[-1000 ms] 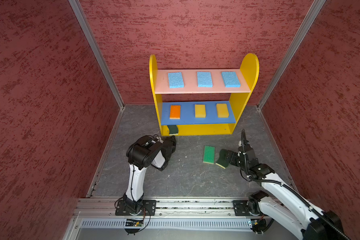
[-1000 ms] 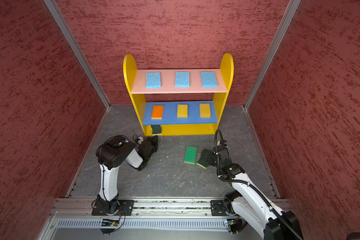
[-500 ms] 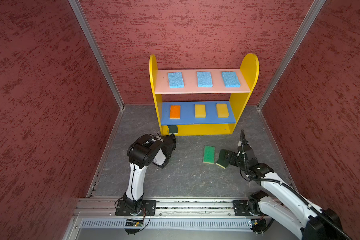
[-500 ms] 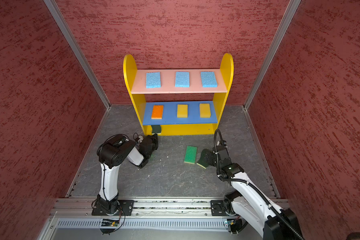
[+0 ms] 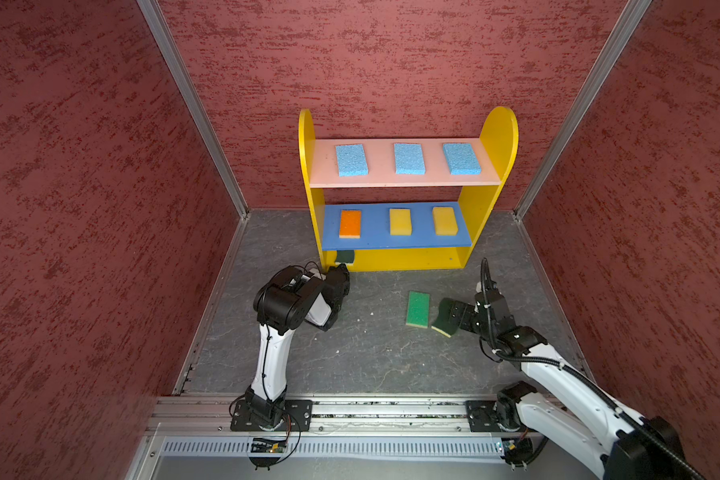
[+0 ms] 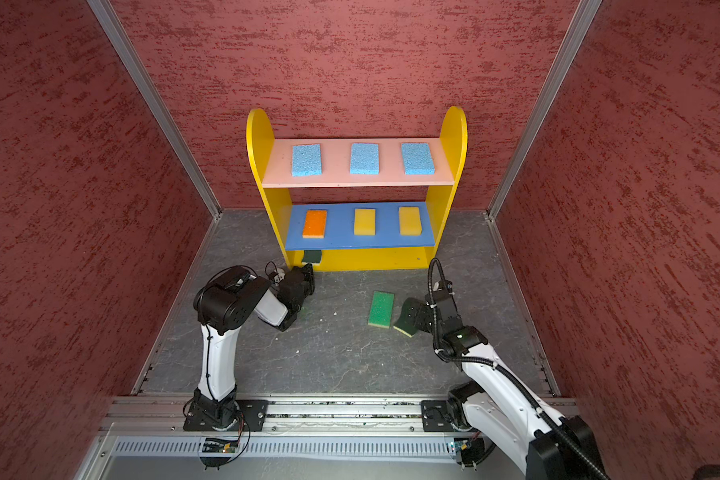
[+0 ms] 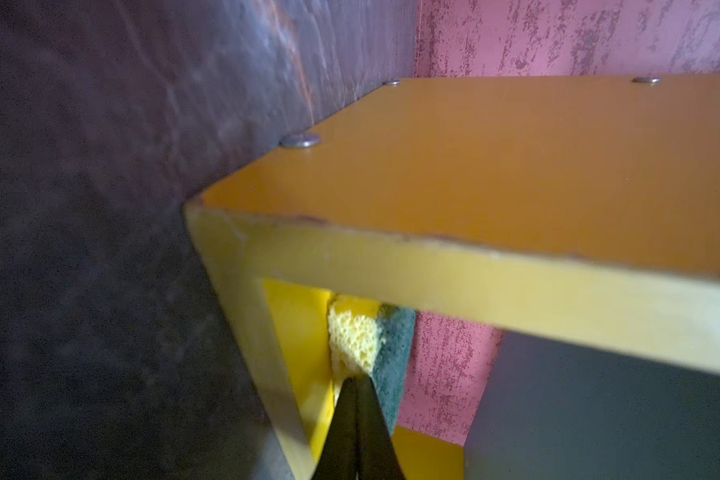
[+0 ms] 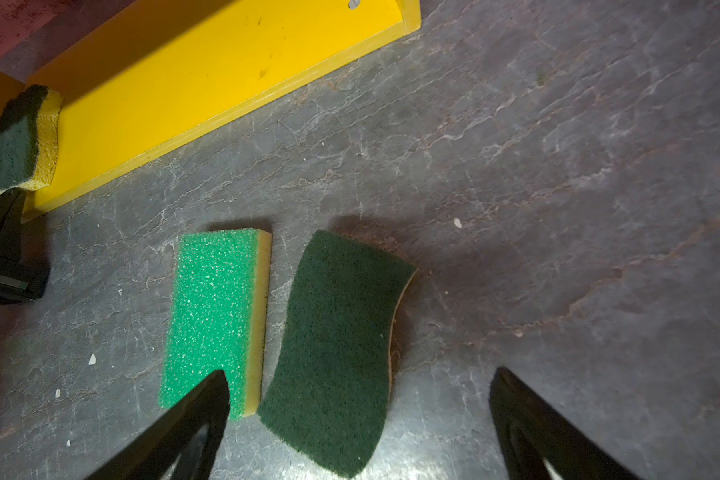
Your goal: Place and organize the cleaning sponges onto the shelf
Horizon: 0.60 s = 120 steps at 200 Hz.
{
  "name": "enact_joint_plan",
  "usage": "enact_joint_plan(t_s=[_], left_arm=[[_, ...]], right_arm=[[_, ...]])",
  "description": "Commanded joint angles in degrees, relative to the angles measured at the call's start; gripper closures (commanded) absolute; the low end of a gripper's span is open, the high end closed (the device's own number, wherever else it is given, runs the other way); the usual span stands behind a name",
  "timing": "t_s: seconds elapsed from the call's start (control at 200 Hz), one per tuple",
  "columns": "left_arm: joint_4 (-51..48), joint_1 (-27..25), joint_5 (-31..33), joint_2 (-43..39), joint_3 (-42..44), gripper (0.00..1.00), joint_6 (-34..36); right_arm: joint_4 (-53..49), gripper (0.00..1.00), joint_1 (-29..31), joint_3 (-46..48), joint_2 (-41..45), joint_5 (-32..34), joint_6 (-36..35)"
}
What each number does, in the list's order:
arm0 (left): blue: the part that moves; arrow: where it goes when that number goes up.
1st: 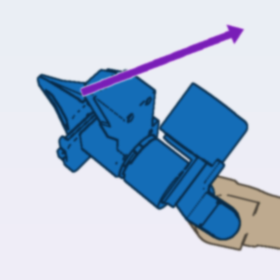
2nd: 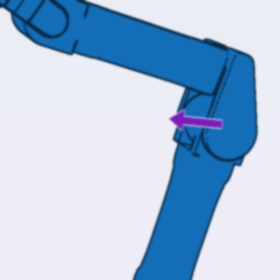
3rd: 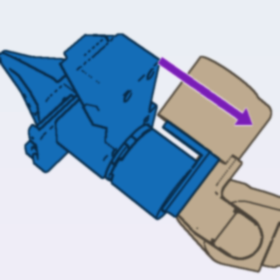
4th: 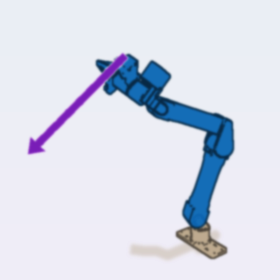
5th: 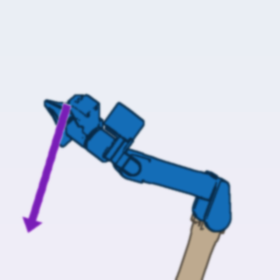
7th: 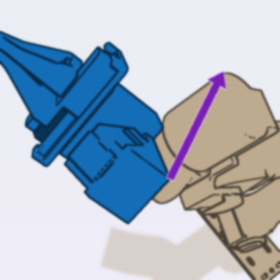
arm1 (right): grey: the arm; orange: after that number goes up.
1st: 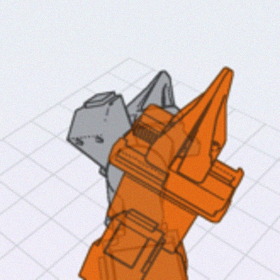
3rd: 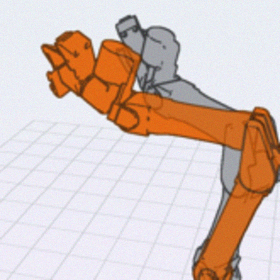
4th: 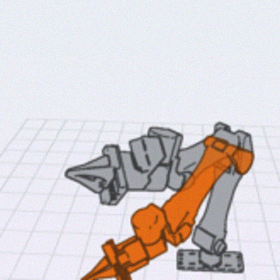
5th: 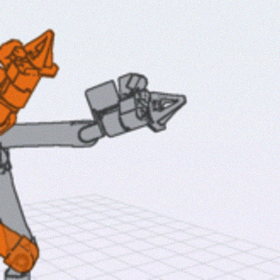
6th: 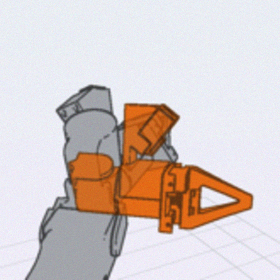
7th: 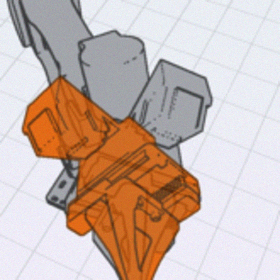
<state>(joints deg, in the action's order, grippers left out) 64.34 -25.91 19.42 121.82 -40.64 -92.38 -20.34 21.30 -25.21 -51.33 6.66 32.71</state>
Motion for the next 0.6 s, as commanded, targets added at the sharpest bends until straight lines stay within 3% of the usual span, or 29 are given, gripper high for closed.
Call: enact_joint_plan(t_s=[0.0,0.596], left_arm=[[-6.1,0.3,-1.0,2.3,-0.1,1.0,-0.4],[-11.0,-0.7,-4.1,2.7,-1.5,1.0,-2.1]], right_arm=[[0.6,0.01,0.3,0.4,0.7,1.2,-0.3],[0.7,0.01,0.3,0.5,0.7,1.3,-0.1]])
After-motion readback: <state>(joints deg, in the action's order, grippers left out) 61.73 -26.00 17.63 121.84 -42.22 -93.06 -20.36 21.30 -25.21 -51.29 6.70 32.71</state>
